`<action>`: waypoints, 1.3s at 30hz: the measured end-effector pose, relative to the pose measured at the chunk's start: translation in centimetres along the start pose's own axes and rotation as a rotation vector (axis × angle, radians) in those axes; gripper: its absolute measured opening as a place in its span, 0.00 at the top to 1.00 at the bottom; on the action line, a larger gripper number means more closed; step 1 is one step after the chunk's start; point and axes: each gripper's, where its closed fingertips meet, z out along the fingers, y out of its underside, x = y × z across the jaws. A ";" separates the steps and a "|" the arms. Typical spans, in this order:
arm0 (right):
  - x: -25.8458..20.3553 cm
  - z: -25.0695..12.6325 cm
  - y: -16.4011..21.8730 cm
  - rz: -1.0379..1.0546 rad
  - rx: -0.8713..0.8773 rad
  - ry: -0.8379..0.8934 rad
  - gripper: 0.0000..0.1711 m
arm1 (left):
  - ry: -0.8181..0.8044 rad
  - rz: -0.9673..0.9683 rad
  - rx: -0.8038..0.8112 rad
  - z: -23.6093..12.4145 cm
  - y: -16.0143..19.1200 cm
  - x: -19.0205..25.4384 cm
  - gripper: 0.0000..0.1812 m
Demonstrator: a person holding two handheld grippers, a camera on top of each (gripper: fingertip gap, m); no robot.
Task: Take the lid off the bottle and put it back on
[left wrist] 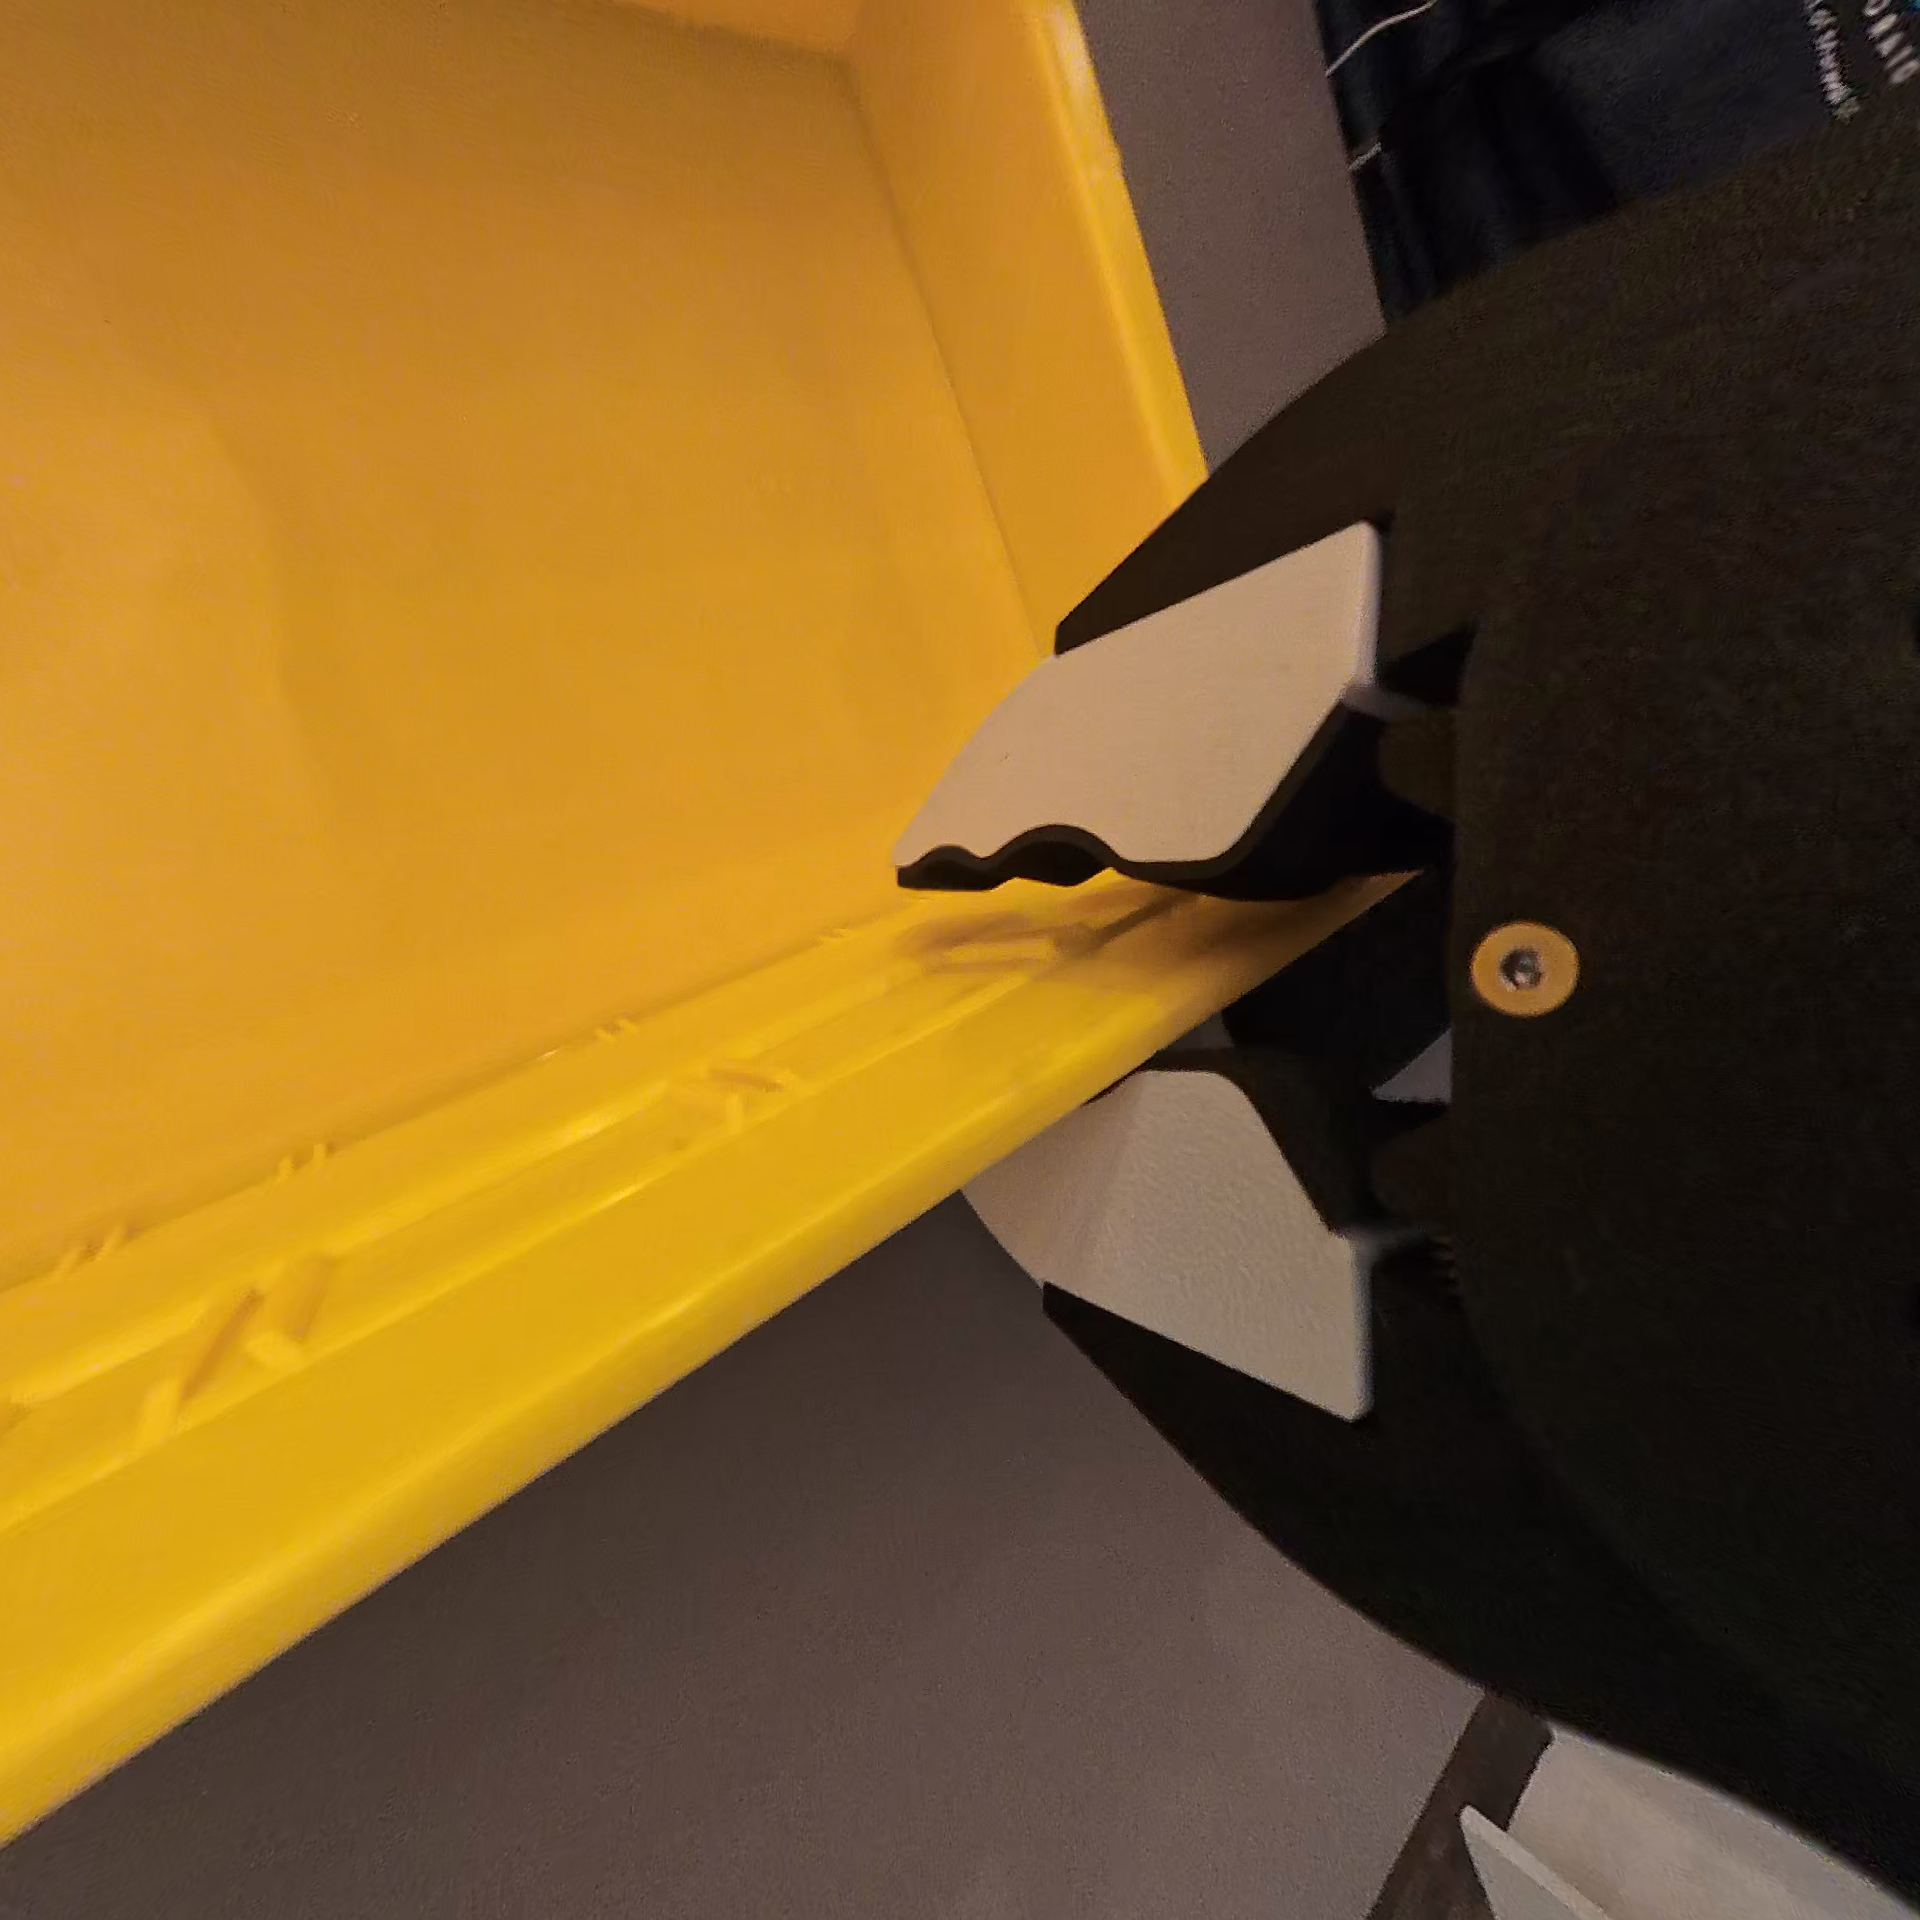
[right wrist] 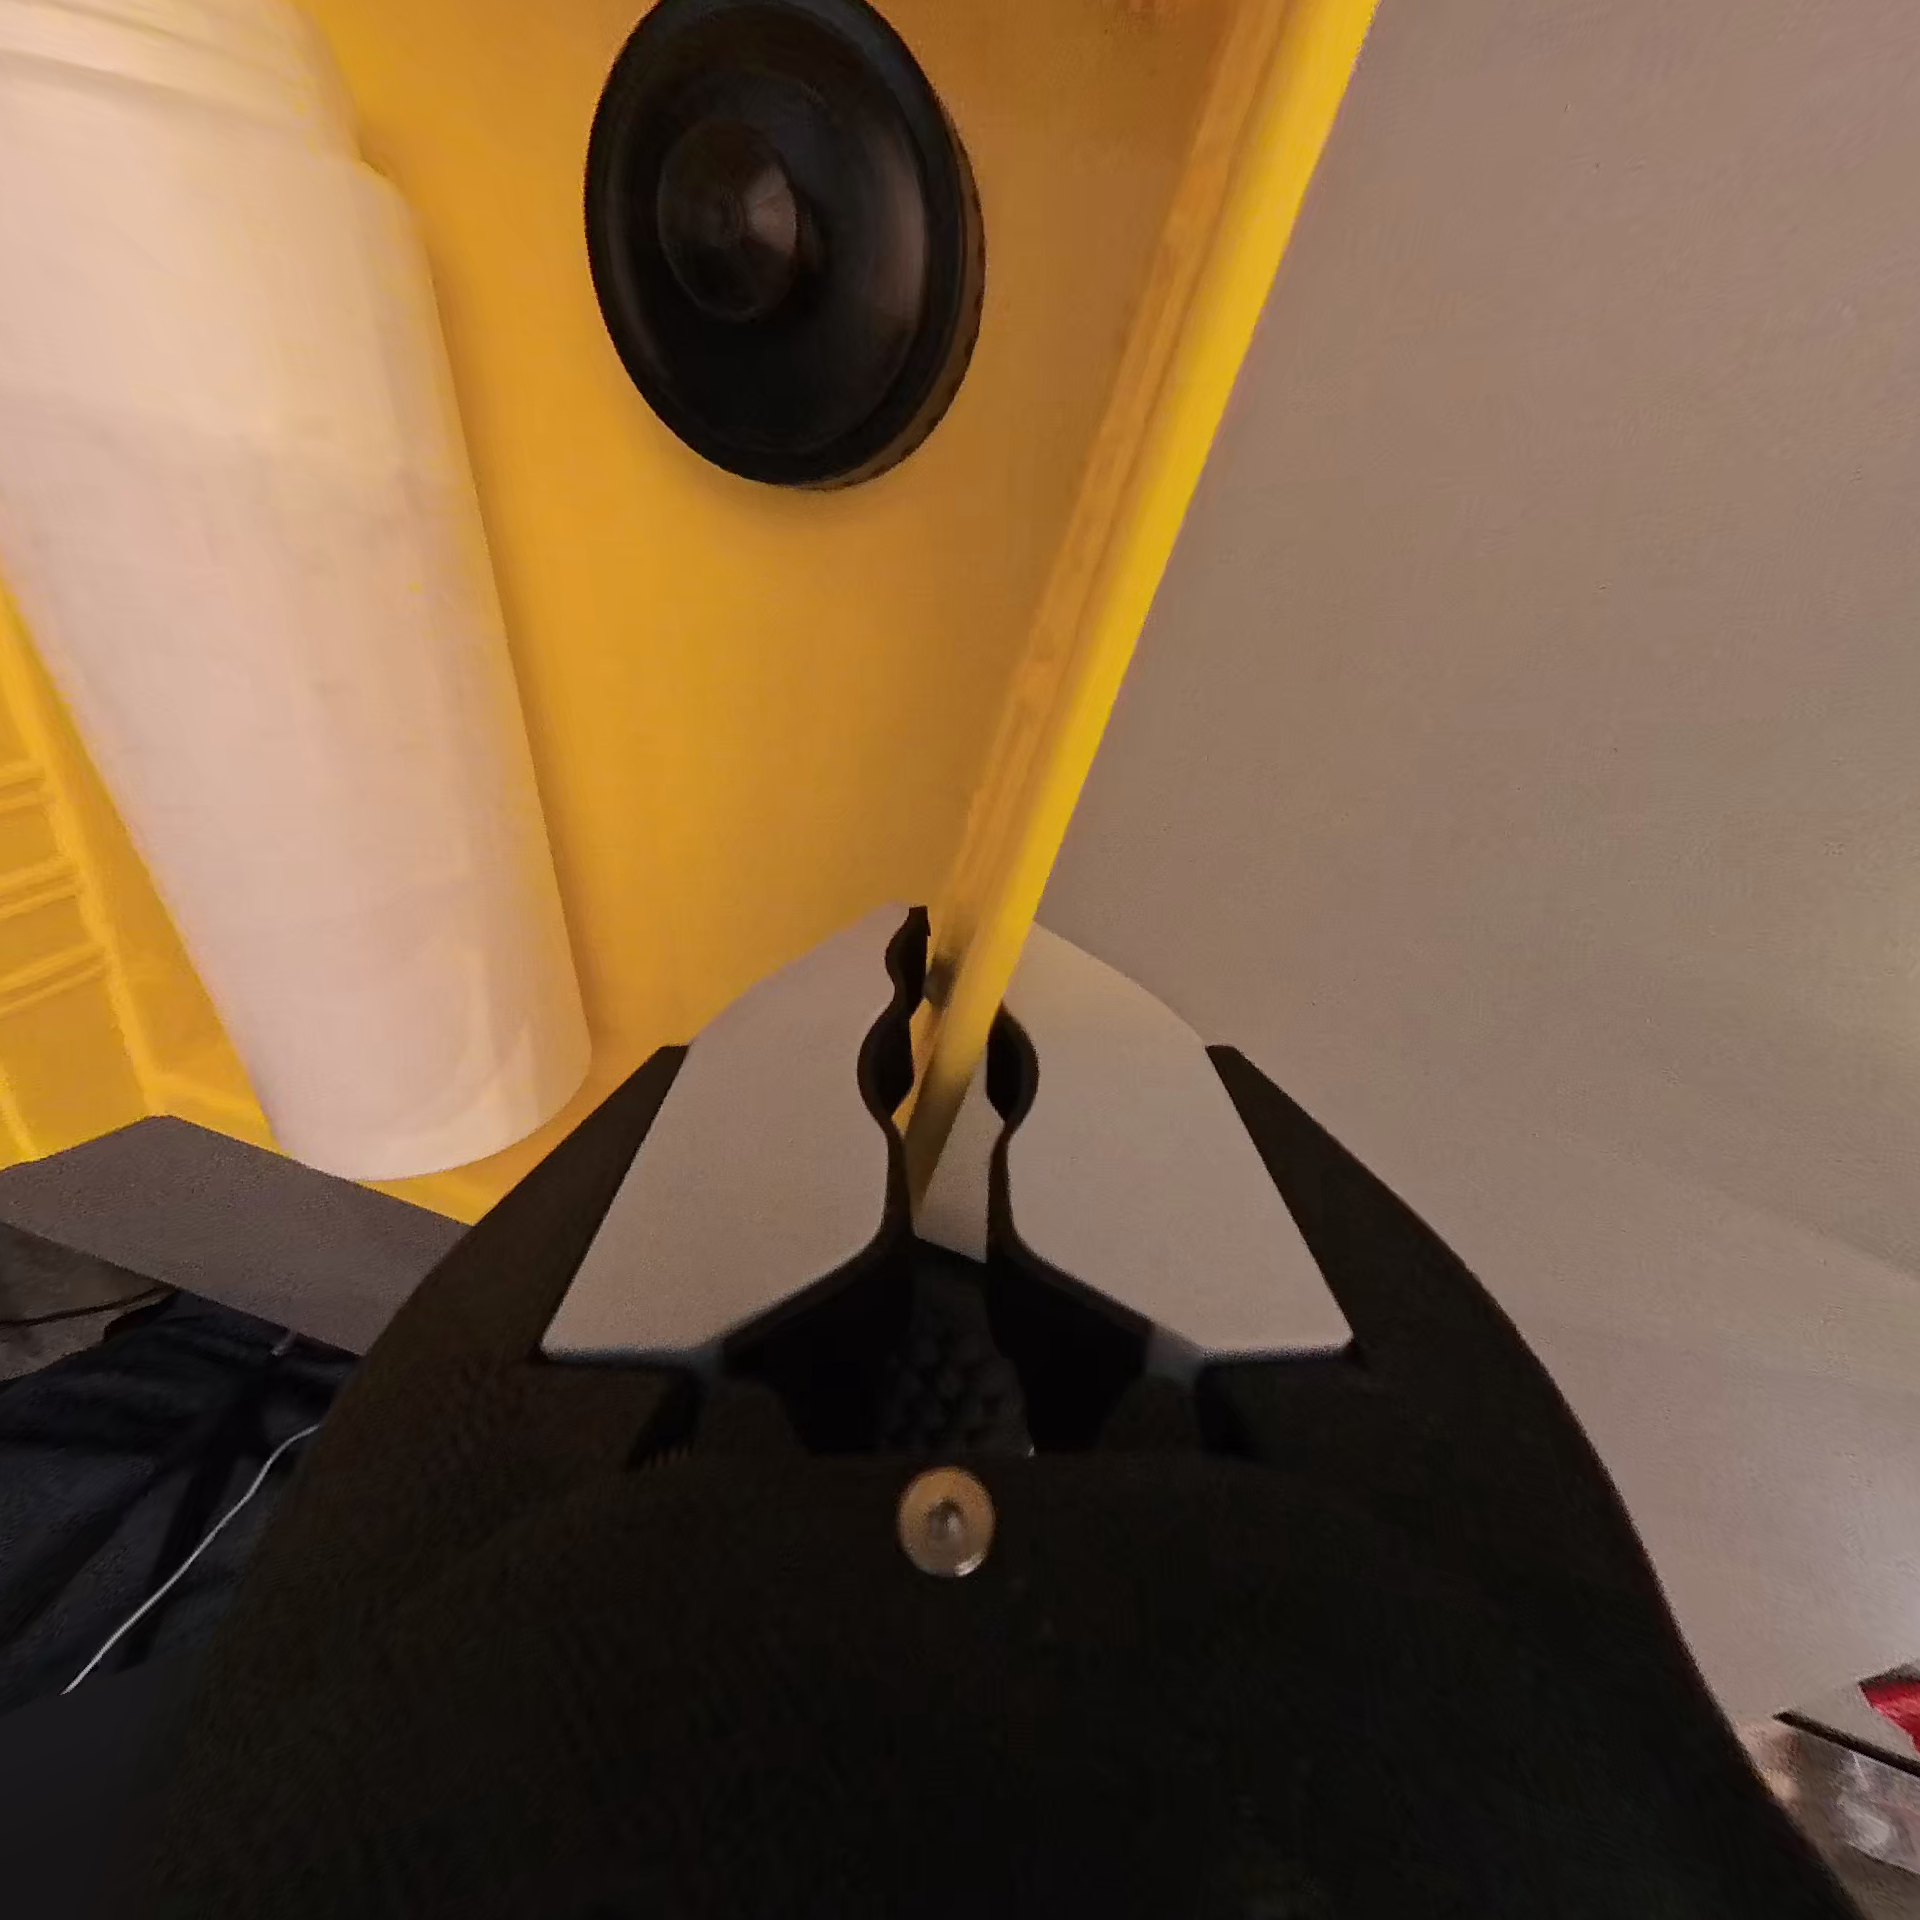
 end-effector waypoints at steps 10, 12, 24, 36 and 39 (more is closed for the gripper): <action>-1.7 -11.9 -3.6 -0.099 0.598 0.194 0.86 | 0.049 0.040 0.293 -6.4 -1.6 0.5 0.82; -6.2 -15.9 -4.5 -0.253 0.849 0.149 0.81 | 0.045 0.060 0.420 -8.9 -2.2 0.5 0.83; -28.7 -6.5 -3.0 -0.515 0.699 -0.277 0.79 | -0.220 0.247 1.258 -24.3 -2.4 1.4 0.82; -28.2 1.1 -7.1 -0.320 0.374 0.029 0.82 | -0.064 0.273 1.162 -23.1 -1.4 2.7 0.78; -27.8 2.8 -7.9 -0.254 0.280 0.030 0.82 | -0.034 0.253 1.184 -23.5 -1.1 2.2 0.78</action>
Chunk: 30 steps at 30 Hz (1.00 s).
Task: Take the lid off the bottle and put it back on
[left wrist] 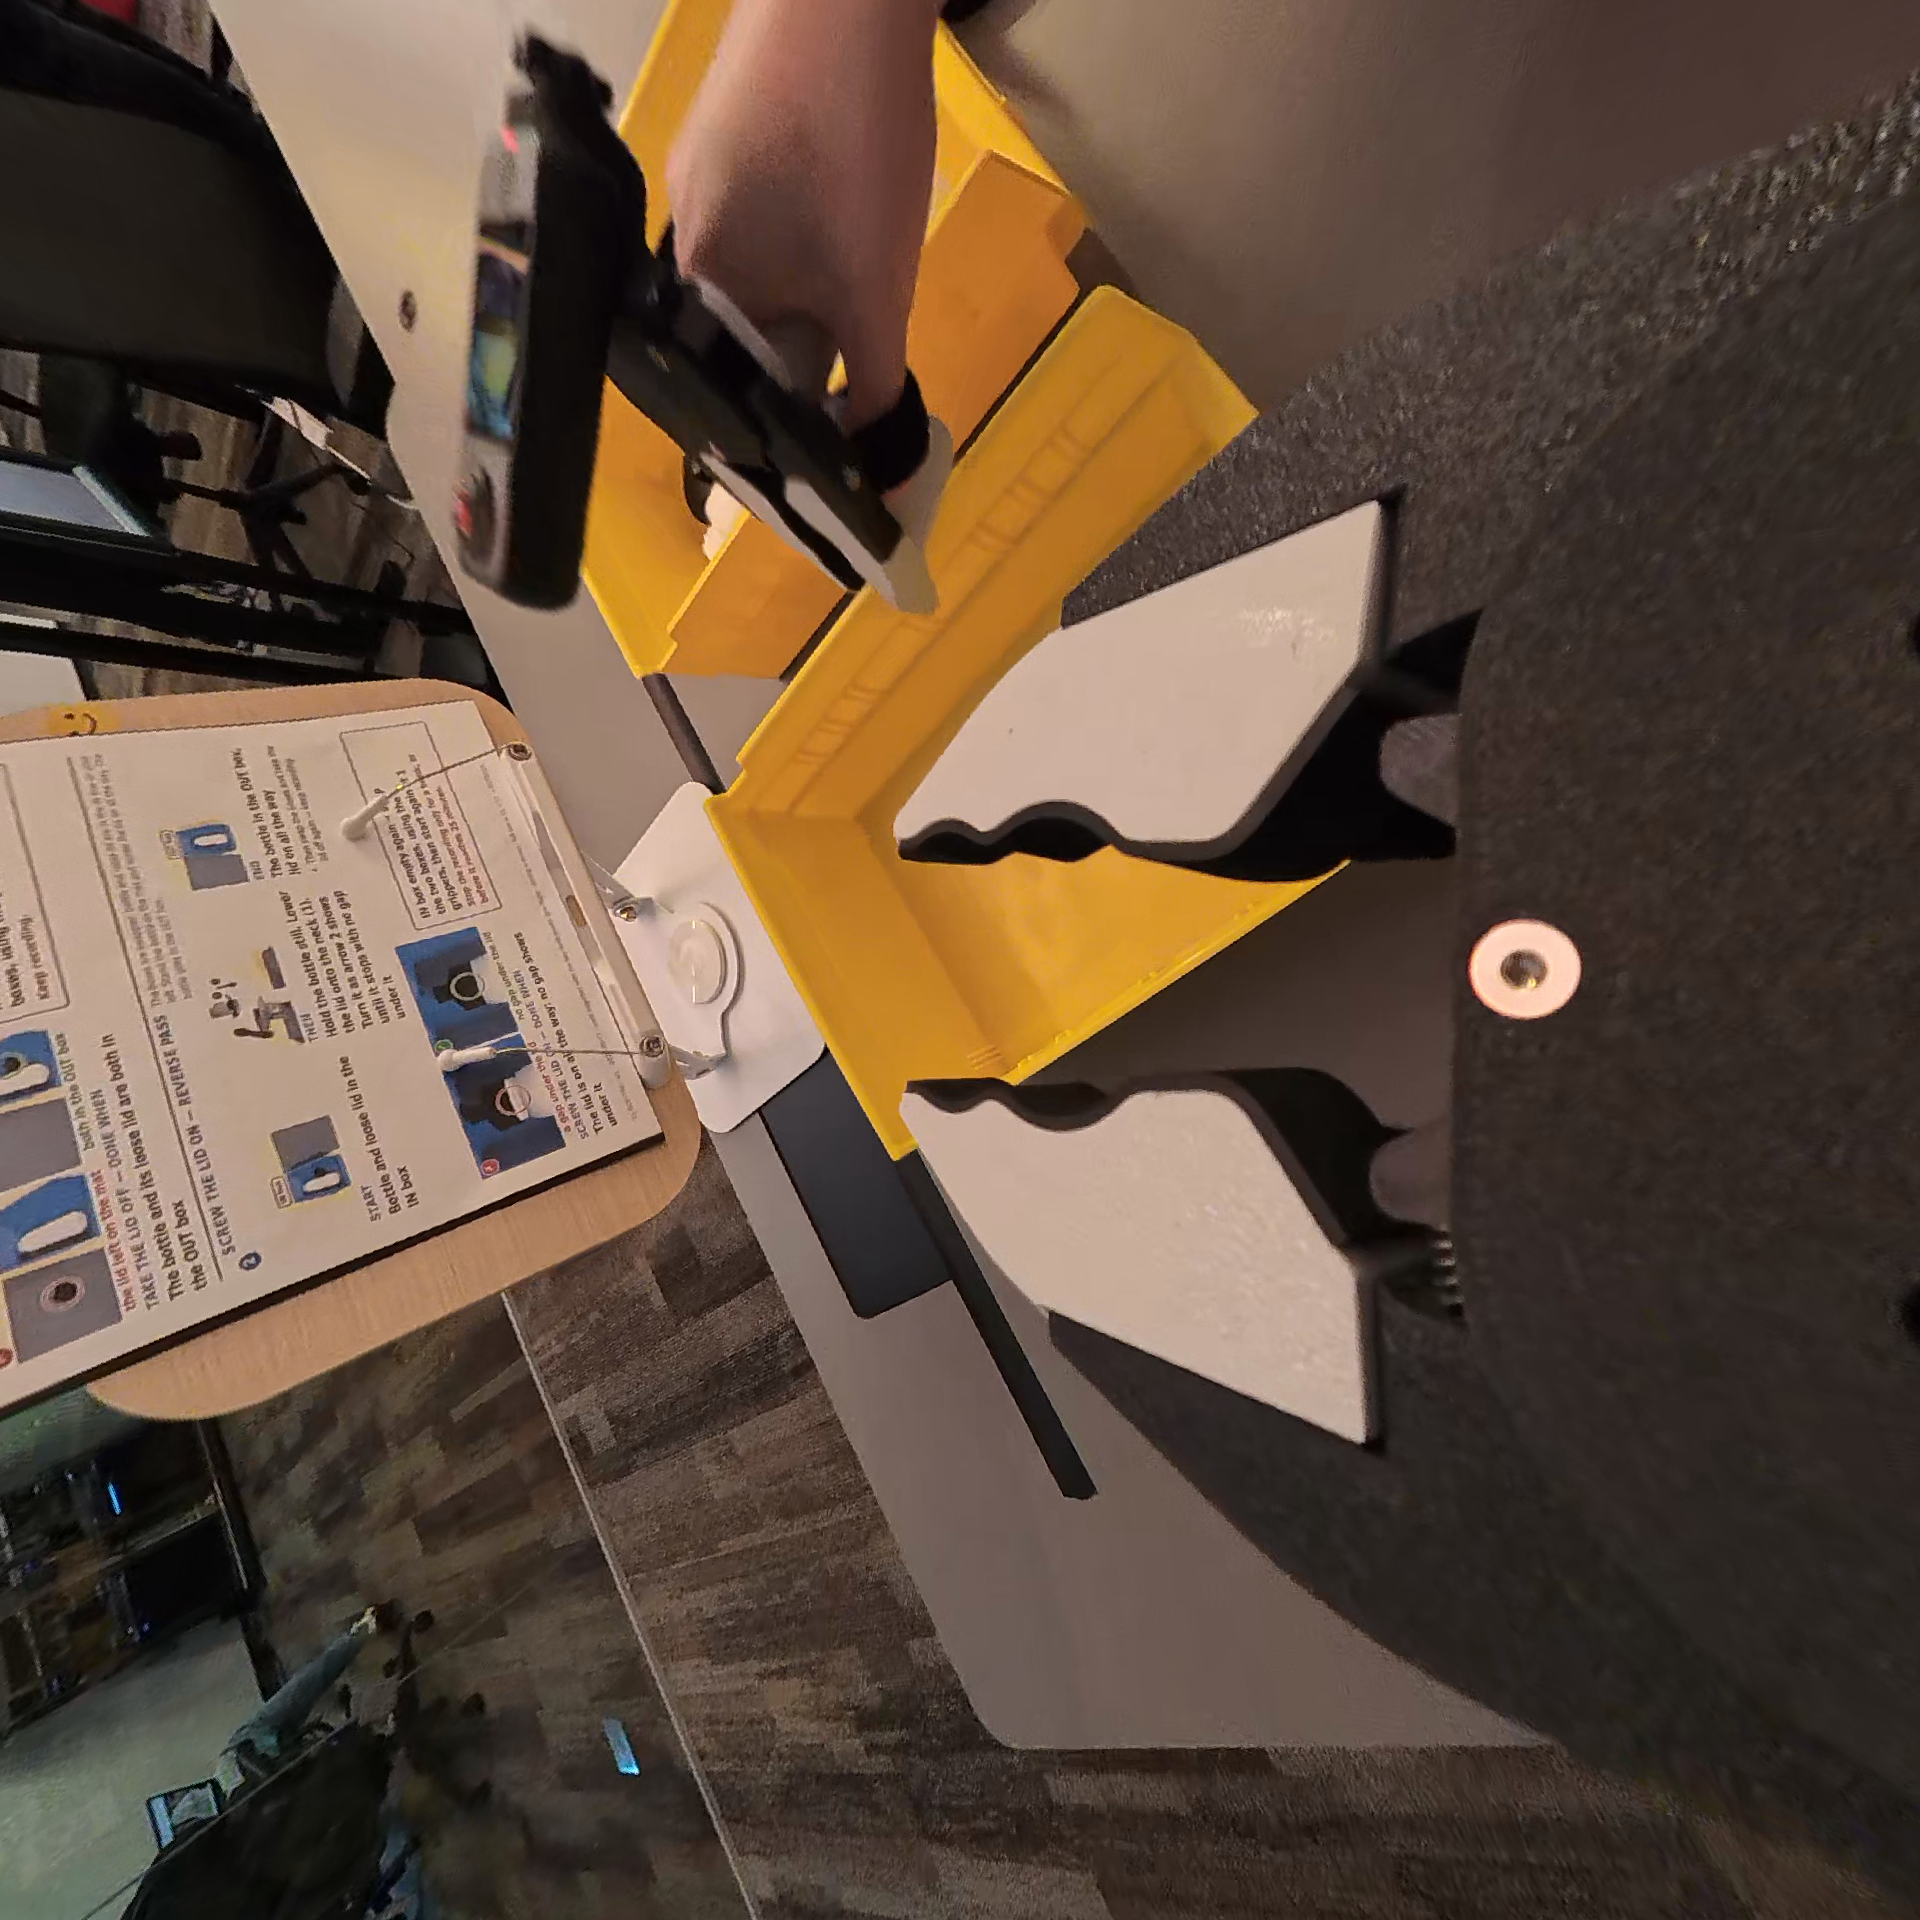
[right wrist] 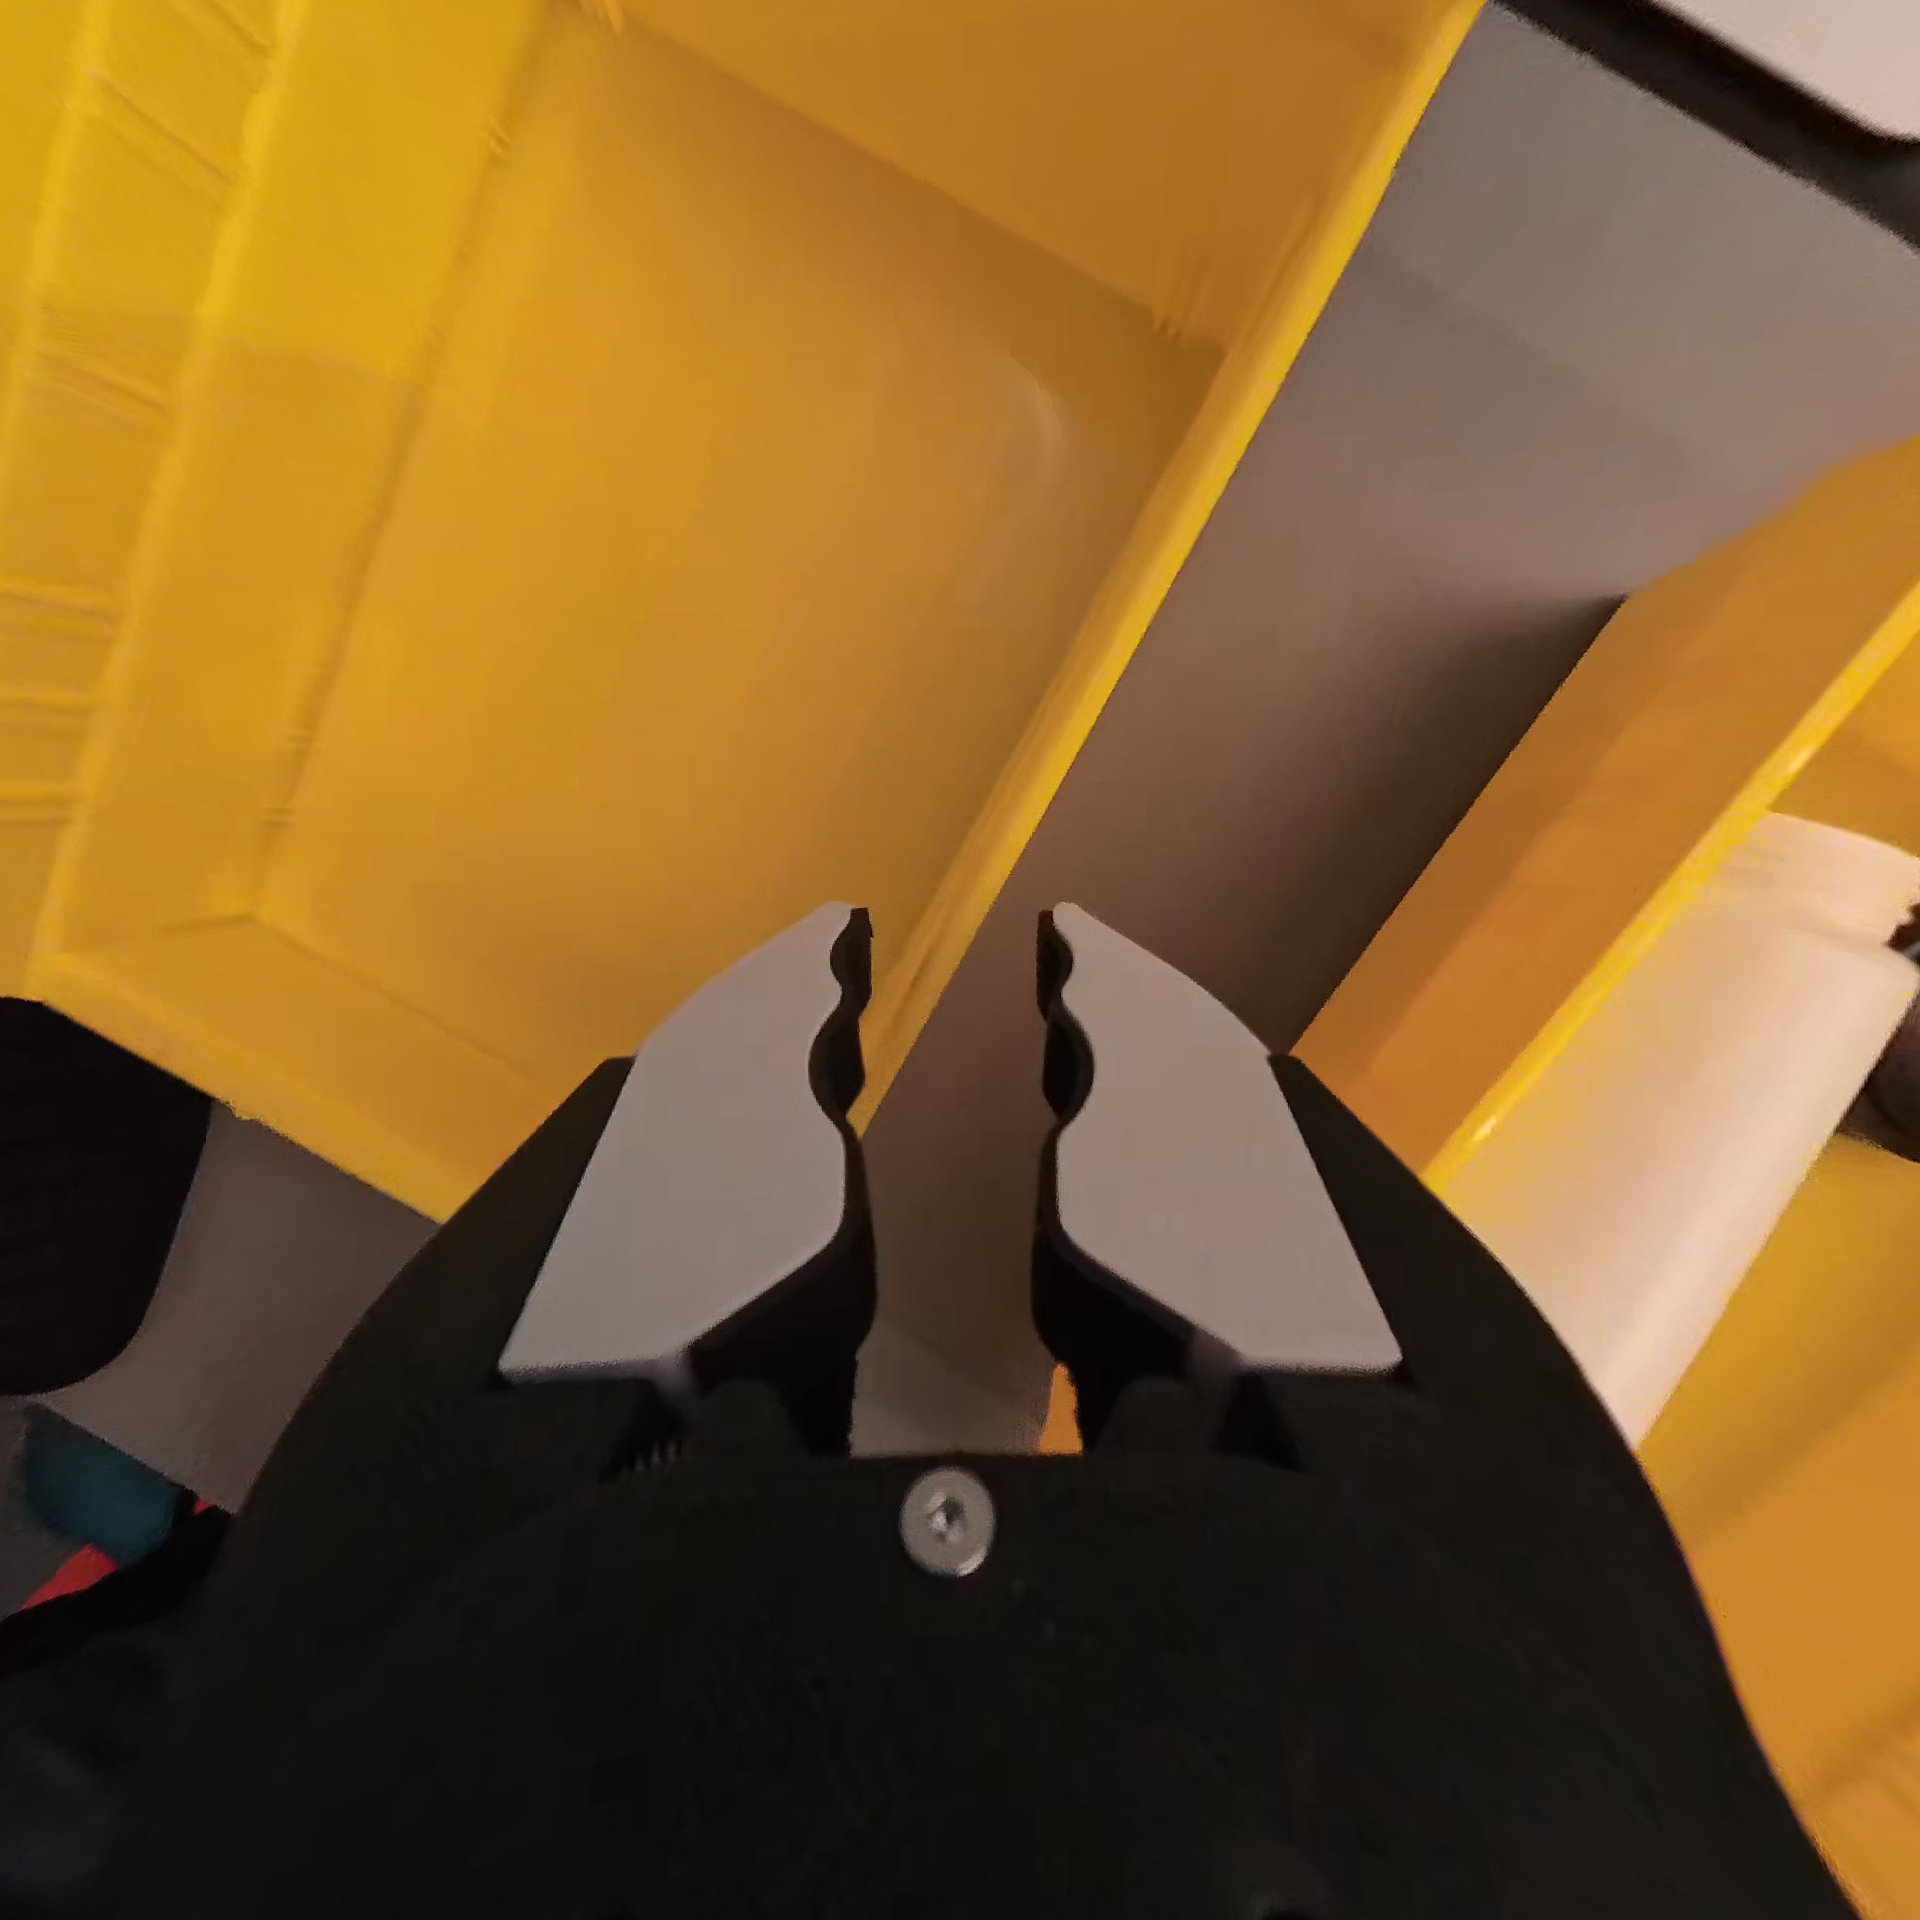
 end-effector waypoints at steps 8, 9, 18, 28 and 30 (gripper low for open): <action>0.2 5.3 0.5 0.142 -0.205 -0.014 0.91 | 0.008 -0.031 0.032 -0.8 -0.3 -0.6 0.78; 0.3 5.4 0.2 0.160 -0.189 -0.027 0.94 | 0.009 -0.031 0.032 -0.8 -0.3 -0.5 0.78; -0.8 3.1 -0.6 0.071 -0.394 -0.028 0.97 | -0.031 -0.047 0.088 -1.8 -1.6 0.1 0.76; 3.9 -12.6 -4.3 0.023 -0.232 -0.005 0.97 | 0.004 -0.213 0.443 -9.3 -6.2 0.5 0.66; 7.8 -16.7 -3.3 0.104 -0.180 0.012 0.97 | 0.059 -0.212 0.404 -8.7 -5.9 1.6 0.62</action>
